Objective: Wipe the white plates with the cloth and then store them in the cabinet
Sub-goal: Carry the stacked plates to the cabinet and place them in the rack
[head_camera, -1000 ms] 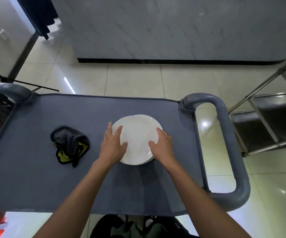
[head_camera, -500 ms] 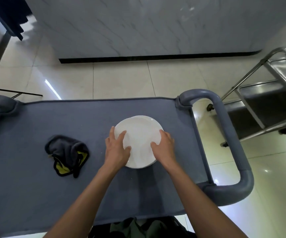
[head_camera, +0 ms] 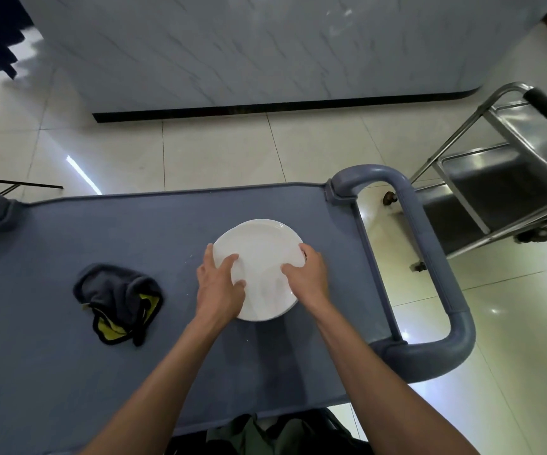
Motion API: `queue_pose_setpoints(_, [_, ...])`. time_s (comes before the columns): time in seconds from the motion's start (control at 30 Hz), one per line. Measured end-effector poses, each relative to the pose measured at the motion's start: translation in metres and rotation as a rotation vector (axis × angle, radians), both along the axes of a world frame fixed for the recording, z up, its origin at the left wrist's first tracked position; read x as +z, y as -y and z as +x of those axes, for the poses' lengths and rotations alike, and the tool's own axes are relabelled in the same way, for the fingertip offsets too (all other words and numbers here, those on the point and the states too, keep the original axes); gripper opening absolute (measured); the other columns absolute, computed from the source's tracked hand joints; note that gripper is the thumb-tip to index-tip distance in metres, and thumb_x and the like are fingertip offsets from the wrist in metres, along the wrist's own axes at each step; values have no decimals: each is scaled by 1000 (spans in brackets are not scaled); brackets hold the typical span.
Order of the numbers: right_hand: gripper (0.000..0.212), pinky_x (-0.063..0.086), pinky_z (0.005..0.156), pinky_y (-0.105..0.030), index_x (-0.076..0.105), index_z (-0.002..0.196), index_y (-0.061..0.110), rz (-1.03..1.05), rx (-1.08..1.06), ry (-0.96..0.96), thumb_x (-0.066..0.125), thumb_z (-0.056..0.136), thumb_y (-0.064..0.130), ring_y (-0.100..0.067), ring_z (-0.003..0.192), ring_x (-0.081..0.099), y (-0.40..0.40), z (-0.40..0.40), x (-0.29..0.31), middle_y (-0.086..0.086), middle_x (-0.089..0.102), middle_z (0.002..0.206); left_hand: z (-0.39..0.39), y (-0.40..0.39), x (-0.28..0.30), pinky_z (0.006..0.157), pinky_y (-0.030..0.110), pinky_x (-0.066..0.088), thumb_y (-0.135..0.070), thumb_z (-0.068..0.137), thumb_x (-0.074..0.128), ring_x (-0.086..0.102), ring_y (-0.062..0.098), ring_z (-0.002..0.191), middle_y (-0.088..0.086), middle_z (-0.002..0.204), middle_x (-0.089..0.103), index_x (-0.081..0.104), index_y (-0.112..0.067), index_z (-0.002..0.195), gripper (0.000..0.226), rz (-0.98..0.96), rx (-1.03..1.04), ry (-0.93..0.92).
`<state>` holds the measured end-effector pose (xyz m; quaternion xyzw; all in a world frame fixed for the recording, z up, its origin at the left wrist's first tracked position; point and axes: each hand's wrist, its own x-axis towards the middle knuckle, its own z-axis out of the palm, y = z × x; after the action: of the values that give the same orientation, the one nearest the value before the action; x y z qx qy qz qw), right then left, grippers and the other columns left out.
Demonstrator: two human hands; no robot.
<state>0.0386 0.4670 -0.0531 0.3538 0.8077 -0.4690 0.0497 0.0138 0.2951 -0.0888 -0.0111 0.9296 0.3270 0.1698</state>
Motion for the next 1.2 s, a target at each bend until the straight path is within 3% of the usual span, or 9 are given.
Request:
queue_pose_setpoints(0.33, [64,39,105,-36,44,145,14,50,-42,-27,63,84,12,-27,133,39,9,10,-8,-1,47,143,2,-5,6,94,36,42,-10,87,62,14,20,145,-11,166,3,53,-36,135,56,62,26,-8])
queue_pose_setpoints(0.5, [61,42,106,-39,46,141,14,46,-78,-45,64,83,13,-26,132,39,12,12,-9,0,47,142,6,-5,11,95,27,32,-4,87,59,18,18,145,-9,166,13,59,-38,127,53,167,78,-10])
queue_pose_setpoints(0.73, [59,42,107,-44,47,136,17,49,-86,-67,65,79,13,-26,131,37,20,14,-10,1,46,141,6,-6,21,99,27,32,3,84,58,24,20,146,-6,164,21,63,-37,114,50,268,111,-23])
queue_pose_setpoints(1.2, [52,46,103,-45,54,129,16,23,-116,-78,65,78,14,-27,126,42,22,20,-7,0,49,135,8,0,25,99,26,30,3,81,61,31,20,141,-6,155,33,63,-39,109,51,313,138,-92])
